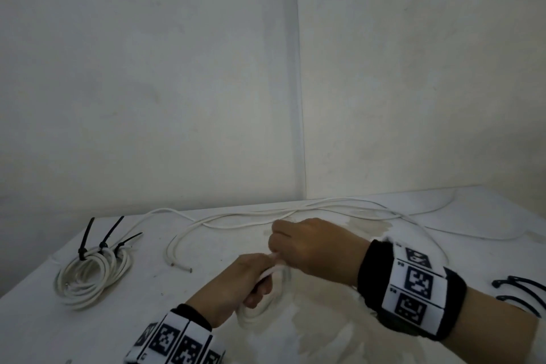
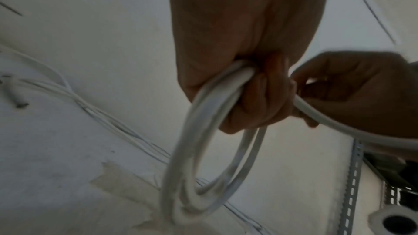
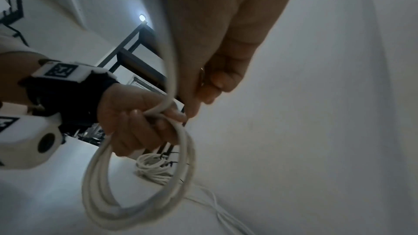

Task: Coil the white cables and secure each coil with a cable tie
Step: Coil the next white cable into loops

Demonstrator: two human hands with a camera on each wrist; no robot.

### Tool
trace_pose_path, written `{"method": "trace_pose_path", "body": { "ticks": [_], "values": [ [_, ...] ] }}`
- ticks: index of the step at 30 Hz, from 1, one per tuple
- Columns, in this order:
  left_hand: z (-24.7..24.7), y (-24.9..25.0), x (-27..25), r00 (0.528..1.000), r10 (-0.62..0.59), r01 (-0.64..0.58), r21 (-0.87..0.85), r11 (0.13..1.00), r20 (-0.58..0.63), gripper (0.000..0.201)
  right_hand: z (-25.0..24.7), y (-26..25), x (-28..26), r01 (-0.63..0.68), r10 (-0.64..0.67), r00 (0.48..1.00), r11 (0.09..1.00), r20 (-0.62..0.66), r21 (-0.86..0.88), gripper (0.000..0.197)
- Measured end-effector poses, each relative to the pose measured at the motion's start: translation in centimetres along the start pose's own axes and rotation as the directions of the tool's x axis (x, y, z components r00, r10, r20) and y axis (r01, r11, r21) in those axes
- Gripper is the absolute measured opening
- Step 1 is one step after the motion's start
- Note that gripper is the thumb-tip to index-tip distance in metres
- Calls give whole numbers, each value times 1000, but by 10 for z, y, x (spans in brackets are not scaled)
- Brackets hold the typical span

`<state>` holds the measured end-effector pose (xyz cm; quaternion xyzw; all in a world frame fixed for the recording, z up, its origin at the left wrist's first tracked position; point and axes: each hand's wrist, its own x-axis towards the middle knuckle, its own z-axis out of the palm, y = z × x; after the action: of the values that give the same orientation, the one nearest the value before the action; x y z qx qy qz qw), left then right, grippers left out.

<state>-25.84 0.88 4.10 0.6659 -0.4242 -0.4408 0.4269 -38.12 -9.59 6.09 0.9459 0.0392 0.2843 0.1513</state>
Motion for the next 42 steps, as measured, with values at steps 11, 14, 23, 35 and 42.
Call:
{"method": "trace_pose_path", "body": {
  "ticks": [11,14,23,35,42],
  "values": [
    [-12,5,1,993,-2,-5,-62,998,-114,34,-10,-1,-18,-339,363,931,825,36,452,20],
    [-10,7,-2,996,-42,40,-27,999,-81,33,1,2,-16,-142,179,945,979,-275,150,16],
    [-12,20,-20,999,34,-30,-267,963,13,44,28,27,-23,-371,449,870,868,-205,330,27],
    [-13,24,-19,998,57,-61,-289,955,-22,43,17,20,-21,-302,417,892,837,-175,457,39],
    [-13,24,-20,997,69,-78,-352,933,-39,42,-2,43,-22,-490,548,829,806,-106,333,32]
  ]
}}
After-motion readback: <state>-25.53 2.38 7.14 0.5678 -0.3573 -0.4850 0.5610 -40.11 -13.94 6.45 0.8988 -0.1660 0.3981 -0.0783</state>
